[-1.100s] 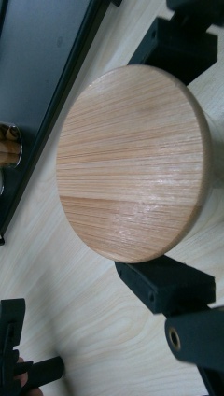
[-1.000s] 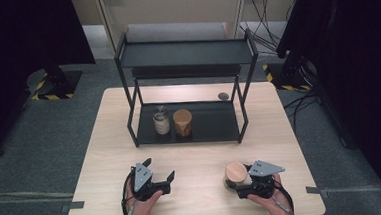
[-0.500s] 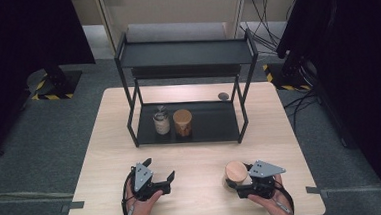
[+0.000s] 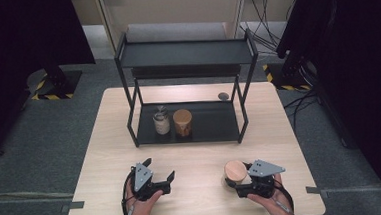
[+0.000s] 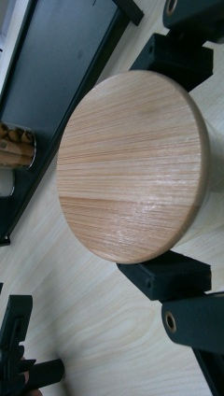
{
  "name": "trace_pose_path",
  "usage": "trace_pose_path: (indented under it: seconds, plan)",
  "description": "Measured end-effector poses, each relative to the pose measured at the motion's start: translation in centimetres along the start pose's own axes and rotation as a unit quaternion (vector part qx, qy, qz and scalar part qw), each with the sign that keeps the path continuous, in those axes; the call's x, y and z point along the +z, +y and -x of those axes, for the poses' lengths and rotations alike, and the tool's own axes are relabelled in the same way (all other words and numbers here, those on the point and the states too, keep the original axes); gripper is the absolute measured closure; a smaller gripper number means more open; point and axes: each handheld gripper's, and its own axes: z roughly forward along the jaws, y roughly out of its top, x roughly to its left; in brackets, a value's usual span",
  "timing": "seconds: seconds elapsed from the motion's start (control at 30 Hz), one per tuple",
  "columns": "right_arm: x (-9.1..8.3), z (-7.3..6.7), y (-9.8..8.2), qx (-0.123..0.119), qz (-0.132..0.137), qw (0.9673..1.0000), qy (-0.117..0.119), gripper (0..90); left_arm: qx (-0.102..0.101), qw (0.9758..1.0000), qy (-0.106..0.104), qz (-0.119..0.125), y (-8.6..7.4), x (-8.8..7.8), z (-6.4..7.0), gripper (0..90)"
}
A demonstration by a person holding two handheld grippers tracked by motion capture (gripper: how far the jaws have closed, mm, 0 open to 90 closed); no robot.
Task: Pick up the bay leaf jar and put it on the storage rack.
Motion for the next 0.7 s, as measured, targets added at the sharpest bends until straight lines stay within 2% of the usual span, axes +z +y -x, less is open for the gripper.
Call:
trace_pose_path:
  seconds: [0.7]
  plan:
    - [0.24, 0.19, 0.98, -0.009, -0.002, 1.0000, -0.001, 26.1, 0.000, 1.0000, 0.000, 0.000, 0.01, 0.01, 0.01, 3.2]
